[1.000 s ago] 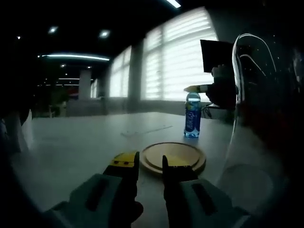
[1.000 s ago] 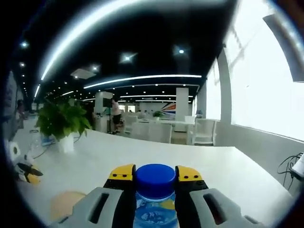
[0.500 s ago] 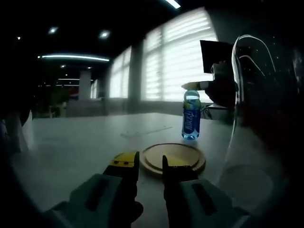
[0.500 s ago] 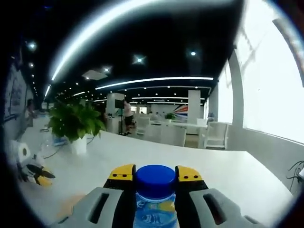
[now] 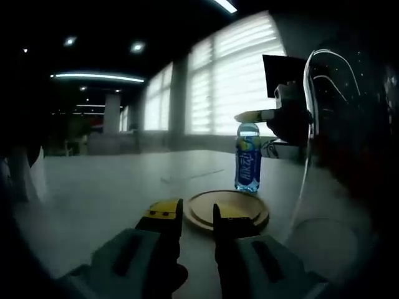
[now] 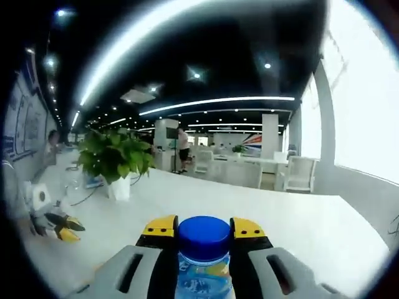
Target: Open the cover put in the Mizone put the cover back on
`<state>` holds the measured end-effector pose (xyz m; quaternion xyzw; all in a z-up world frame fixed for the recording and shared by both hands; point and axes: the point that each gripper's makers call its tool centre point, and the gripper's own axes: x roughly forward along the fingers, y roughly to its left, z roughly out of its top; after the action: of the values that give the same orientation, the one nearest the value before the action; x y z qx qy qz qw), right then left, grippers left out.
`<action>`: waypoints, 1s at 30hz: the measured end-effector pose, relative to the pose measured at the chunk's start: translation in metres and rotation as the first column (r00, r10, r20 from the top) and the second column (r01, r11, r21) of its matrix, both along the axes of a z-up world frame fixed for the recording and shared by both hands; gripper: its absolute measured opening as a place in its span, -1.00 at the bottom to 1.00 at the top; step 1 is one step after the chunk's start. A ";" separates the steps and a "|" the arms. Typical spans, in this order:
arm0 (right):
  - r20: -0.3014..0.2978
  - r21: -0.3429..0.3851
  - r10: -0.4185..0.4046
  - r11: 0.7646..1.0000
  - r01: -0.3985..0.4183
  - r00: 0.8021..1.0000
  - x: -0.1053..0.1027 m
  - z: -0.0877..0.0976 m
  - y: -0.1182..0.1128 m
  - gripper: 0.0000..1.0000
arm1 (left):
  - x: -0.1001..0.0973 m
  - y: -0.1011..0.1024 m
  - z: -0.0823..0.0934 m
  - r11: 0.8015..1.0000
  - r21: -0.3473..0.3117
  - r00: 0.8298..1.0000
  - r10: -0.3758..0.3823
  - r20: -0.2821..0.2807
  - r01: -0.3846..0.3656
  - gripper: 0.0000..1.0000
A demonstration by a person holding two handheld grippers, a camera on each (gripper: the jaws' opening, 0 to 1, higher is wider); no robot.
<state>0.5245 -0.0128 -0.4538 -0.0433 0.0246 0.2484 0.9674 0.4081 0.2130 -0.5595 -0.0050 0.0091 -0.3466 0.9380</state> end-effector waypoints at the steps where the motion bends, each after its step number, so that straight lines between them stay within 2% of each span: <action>1: -0.002 -0.019 0.016 1.000 -0.016 1.000 0.000 -0.001 0.003 -0.52 | 0.000 0.000 0.000 1.000 0.001 1.000 0.001 0.001 -0.001 -0.70; 10: -0.008 0.005 0.019 1.000 -0.019 1.000 0.002 -0.001 0.001 -0.51 | -0.003 -0.003 -0.001 1.000 0.014 1.000 -0.008 0.001 0.008 -0.70; 22: 0.018 0.052 0.036 0.998 -0.036 0.999 0.001 0.001 -0.003 -0.50 | -0.003 -0.004 -0.003 1.000 0.018 1.000 -0.007 -0.004 0.007 -0.70; 27: 0.037 0.041 0.031 0.999 -0.033 0.999 0.001 0.002 -0.002 -0.50 | -0.004 -0.006 -0.005 1.000 0.029 1.000 -0.010 -0.006 0.010 -0.70; 29: 0.049 0.034 0.055 0.998 -0.057 0.997 0.000 0.003 0.000 -0.50 | -0.005 -0.006 -0.005 1.000 0.029 1.000 -0.011 -0.005 0.011 -0.70; 30: 0.075 0.012 0.088 0.996 -0.089 0.993 -0.003 0.004 0.004 -0.50 | -0.005 -0.006 -0.005 1.000 0.027 1.000 -0.010 -0.005 0.010 -0.70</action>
<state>0.5215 -0.0089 -0.4496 -0.0462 -0.0151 0.2896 0.9559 0.4033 0.2066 -0.5642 0.0069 0.0162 -0.3513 0.9361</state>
